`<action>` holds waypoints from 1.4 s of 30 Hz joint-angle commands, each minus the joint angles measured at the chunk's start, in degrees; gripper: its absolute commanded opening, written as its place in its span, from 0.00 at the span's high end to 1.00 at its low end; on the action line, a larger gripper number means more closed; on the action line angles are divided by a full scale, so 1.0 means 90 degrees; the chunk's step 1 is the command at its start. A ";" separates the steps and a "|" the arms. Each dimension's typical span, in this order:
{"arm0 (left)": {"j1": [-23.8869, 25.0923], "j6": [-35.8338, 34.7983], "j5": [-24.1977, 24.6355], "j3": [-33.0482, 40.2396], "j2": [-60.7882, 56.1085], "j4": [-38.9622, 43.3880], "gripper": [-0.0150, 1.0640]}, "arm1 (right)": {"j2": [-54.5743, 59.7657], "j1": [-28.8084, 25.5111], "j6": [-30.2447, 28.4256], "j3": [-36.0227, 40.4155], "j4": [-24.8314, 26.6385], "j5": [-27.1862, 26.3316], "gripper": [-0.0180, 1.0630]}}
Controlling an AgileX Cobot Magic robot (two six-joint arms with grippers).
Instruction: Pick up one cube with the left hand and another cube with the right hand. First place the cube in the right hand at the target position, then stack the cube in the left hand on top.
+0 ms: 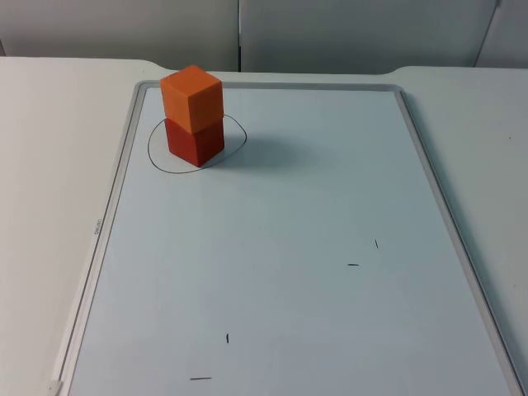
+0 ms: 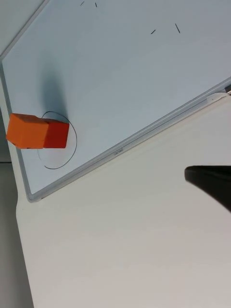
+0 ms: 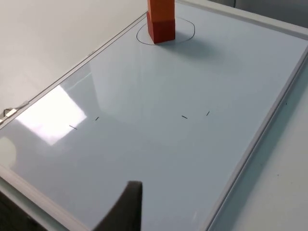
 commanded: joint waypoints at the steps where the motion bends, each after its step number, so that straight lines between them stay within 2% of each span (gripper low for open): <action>1: -0.0012 -0.0038 -0.0075 0.0020 -0.0026 -0.0003 0.07 | -0.0014 0.0007 -0.0035 0.0053 0.0027 -0.0084 0.01; 14: -0.0012 -0.0038 -0.0075 0.0020 -0.0026 -0.0003 0.07 | -0.0014 -0.0041 -0.0007 0.0053 0.0001 -0.0095 0.01; 18: -0.0012 -0.0038 -0.0075 0.0020 -0.0026 -0.0003 0.07 | -0.0014 -0.0504 -0.0007 0.0053 0.0002 -0.0095 0.01; 22: -0.0012 -0.0038 -0.0075 0.0020 -0.0026 -0.0003 0.07 | -0.0014 -0.1658 -0.0007 0.0053 0.0002 -0.0095 0.01; 23: -0.0012 -0.0038 -0.0075 0.0020 -0.0026 -0.0003 0.07 | -0.0014 -0.1658 -0.0007 0.0053 0.0002 -0.0095 0.01; 27: -0.0012 -0.0038 -0.0075 0.0020 -0.0026 -0.0003 0.07 | -0.0014 -0.2771 -0.0007 0.0053 0.0002 -0.0095 0.01; 28: -0.0012 -0.0038 -0.0075 0.0020 -0.0026 -0.0003 0.07 | -0.0014 -0.2771 -0.0007 0.0053 0.0002 -0.0095 0.01; 31: -0.0012 -0.0038 -0.0075 0.0020 -0.0026 -0.0003 0.07 | -0.0014 -0.3446 -0.0007 0.0053 0.0002 -0.0095 0.01; 34: -0.0012 -0.0038 -0.0075 0.0020 -0.0026 -0.0003 0.07 | -0.0014 -0.3630 -0.0007 0.0053 0.0002 -0.0095 0.01; 42: -0.0012 -0.0038 -0.0075 0.0020 -0.0026 -0.0003 0.07 | -0.0014 -0.3647 0.0012 0.0053 0.0002 -0.0095 0.01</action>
